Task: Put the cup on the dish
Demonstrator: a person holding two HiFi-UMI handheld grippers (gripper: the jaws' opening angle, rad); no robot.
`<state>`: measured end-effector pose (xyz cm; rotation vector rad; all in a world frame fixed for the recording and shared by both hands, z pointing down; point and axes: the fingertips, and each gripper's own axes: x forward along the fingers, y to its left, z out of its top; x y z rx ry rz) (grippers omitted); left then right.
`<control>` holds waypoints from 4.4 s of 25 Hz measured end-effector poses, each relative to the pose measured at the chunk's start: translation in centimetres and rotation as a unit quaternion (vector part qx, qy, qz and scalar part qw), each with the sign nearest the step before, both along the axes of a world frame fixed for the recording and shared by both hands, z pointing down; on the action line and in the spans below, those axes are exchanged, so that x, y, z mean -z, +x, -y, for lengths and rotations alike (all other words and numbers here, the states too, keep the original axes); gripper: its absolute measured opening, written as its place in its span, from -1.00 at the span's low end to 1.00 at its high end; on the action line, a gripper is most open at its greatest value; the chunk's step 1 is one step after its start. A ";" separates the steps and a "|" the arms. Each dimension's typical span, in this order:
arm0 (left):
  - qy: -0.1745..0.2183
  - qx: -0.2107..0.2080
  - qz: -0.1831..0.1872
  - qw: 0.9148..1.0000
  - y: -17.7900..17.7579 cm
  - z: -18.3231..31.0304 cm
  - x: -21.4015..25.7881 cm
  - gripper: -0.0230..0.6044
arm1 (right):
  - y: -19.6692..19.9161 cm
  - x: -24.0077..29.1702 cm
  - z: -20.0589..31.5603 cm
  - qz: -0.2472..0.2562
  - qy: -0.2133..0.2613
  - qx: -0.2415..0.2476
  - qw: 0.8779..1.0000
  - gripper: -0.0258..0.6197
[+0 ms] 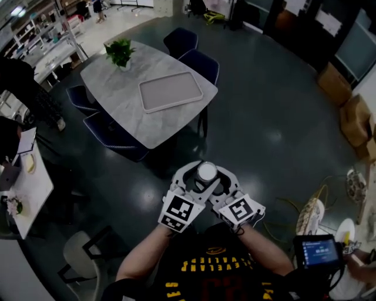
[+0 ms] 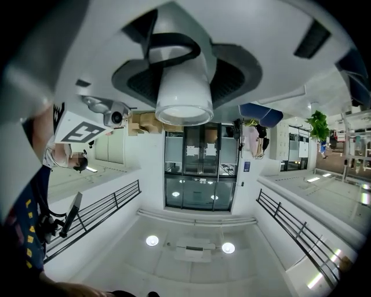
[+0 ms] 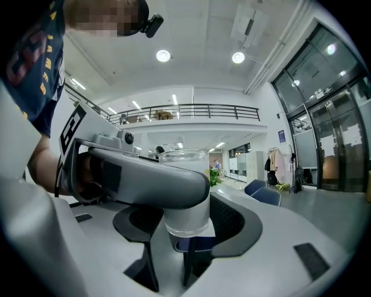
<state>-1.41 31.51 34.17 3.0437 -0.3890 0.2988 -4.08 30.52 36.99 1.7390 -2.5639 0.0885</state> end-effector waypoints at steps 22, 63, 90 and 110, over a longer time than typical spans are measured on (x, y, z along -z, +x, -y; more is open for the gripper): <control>-0.010 0.118 0.022 0.993 7.2 14.4 -2.1 -0.09 | 7.0 -1.9 13.7 0.010 -0.006 0.117 0.993 -0.12; -0.040 0.141 0.070 0.987 10.8 38.0 -5.6 -0.09 | 10.7 -5.3 37.2 -0.047 -0.032 0.153 0.987 -0.12; -0.072 0.164 0.134 0.975 8.3 49.0 -12.3 -0.09 | 8.1 -11.2 48.2 -0.060 -0.064 0.180 0.980 -0.12; -0.096 0.200 0.199 0.955 10.5 57.3 -20.4 -0.09 | 10.2 -19.6 56.3 -0.131 -0.110 0.235 0.957 -0.12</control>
